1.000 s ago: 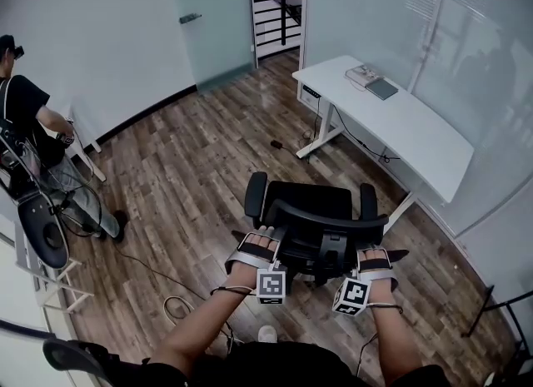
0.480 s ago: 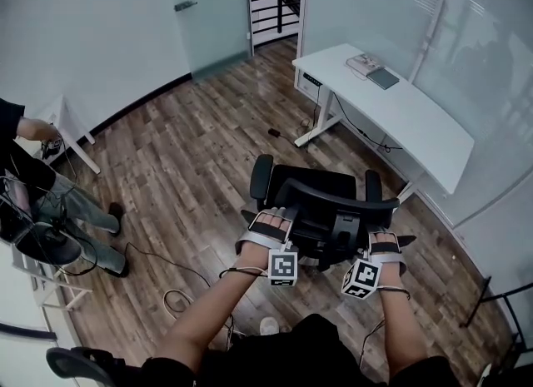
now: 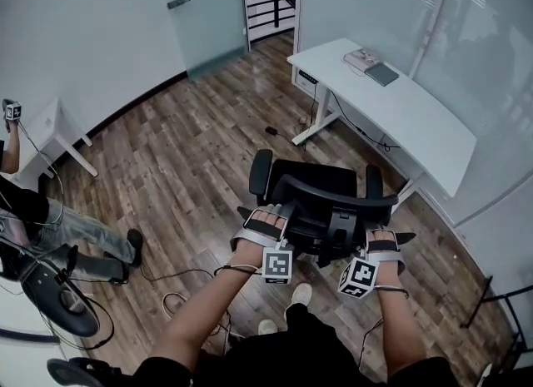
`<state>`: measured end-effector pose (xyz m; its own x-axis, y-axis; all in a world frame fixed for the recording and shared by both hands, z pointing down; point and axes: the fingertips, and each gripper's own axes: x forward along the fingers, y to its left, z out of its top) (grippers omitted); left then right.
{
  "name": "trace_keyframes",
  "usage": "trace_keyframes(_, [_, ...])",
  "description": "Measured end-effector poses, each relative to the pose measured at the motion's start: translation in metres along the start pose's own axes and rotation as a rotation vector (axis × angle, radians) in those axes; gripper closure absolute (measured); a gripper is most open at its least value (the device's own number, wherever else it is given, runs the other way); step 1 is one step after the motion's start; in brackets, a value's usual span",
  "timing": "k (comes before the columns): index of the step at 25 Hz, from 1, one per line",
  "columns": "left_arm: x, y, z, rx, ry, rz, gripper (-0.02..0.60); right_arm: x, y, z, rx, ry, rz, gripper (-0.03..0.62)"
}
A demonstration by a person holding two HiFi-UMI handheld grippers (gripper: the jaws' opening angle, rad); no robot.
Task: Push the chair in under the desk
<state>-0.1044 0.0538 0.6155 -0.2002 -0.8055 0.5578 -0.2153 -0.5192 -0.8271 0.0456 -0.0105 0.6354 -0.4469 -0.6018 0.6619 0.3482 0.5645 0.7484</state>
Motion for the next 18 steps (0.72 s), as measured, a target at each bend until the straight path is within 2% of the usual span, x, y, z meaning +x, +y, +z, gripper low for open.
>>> trace_keyframes(4, [0.015,0.015,0.001,-0.006,-0.016,-0.01,0.104,0.013,-0.015,-0.003,-0.003,-0.01,0.005,0.141])
trace_keyframes(10, [0.045,0.031,-0.005,0.043,0.0,-0.007,0.104,0.035,-0.034,-0.011,-0.067,-0.008,-0.011,0.141])
trace_keyframes(14, [0.066,0.052,-0.002,0.06,-0.014,-0.02,0.104,0.052,-0.057,-0.02,-0.078,-0.014,-0.011,0.141])
trace_keyframes(18, [0.076,0.054,0.0,0.059,-0.007,-0.018,0.104,0.056,-0.062,-0.025,-0.079,-0.006,-0.026,0.141])
